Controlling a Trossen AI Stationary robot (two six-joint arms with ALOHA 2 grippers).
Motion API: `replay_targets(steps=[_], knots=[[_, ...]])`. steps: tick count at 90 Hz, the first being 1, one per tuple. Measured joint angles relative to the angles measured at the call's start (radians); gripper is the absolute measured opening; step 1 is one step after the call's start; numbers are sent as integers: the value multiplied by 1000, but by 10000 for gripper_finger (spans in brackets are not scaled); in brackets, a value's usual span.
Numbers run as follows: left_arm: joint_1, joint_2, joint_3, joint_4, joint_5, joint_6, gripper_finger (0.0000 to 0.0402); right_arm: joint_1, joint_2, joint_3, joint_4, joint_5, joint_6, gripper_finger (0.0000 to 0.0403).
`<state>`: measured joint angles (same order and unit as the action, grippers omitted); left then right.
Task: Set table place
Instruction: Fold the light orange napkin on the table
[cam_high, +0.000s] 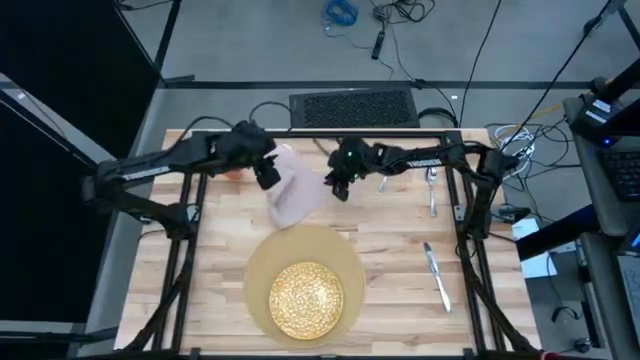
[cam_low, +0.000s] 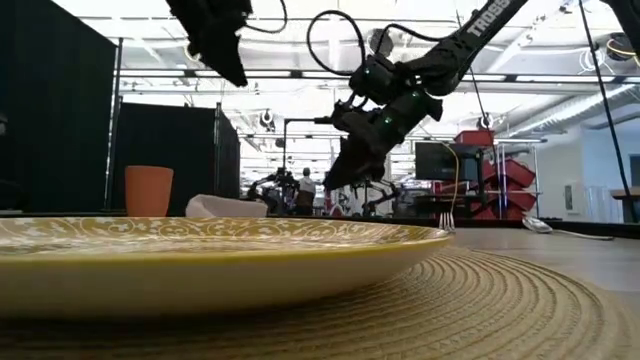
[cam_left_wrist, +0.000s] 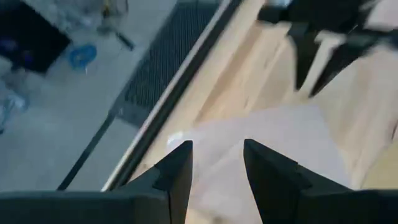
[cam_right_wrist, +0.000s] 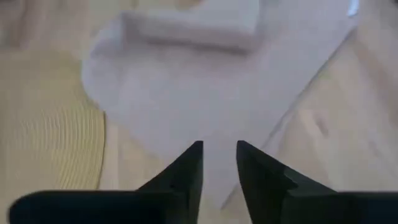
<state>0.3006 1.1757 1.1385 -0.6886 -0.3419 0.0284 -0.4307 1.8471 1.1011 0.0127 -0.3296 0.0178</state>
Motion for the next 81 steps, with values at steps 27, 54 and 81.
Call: replay_targets(steps=[27, 54, 81], knots=[[-7, -93, -217, 303, 1, 8, 130, -4, 58, 66, 5, -38, 86, 4], [-9, -92, -280, 380, 4, 11, 130, 54, 253, 324, -264, 82, 97, 0], [-10, -92, -280, 385, 27, 41, 130, 43, 309, 426, -332, 138, 159, 0]])
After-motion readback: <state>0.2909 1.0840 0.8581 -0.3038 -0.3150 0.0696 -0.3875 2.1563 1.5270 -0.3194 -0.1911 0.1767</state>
